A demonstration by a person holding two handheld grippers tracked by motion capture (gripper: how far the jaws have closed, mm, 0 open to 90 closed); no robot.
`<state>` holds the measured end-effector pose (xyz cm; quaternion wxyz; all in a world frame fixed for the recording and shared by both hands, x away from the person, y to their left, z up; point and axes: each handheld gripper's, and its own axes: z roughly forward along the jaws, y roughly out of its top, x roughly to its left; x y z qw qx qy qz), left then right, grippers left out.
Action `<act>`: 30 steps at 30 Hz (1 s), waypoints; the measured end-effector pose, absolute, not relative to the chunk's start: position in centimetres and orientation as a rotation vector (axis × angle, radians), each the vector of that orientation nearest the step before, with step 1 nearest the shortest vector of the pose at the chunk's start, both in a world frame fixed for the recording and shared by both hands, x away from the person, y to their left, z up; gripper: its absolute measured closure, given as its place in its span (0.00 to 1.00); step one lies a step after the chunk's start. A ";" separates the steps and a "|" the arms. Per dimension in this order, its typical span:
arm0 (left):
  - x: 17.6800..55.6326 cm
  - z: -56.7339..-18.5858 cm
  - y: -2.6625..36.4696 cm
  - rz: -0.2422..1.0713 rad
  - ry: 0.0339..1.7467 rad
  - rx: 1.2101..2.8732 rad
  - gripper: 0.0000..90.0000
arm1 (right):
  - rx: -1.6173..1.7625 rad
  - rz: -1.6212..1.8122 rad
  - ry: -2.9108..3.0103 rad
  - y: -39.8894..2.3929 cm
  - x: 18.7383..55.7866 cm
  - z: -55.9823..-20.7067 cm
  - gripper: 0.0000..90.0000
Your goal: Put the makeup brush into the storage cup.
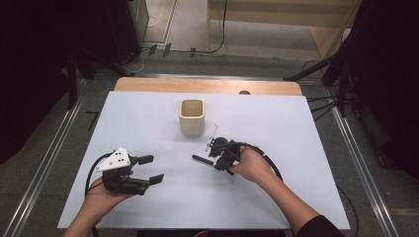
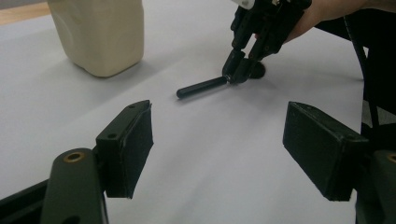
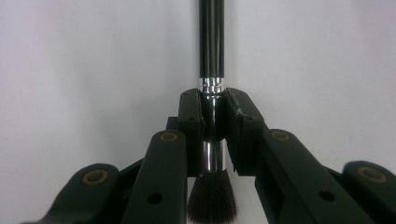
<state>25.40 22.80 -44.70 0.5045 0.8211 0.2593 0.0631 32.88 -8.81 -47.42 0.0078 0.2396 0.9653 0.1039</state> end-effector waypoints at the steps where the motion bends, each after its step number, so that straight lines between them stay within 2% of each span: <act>1: 25.4 -44.7 22.8 0.153 0.626 1.982 0.28 | 0.759 0.351 3.016 -9.0 33.0 -47.2 0.88; 15: 25.6 -44.7 22.7 0.137 0.648 1.994 0.27 | 0.881 0.684 2.956 -11.8 31.6 -45.3 0.88; 30: 26.5 -44.5 22.0 0.115 0.666 1.970 0.26 | 0.850 1.037 2.859 -14.6 30.0 -44.3 0.88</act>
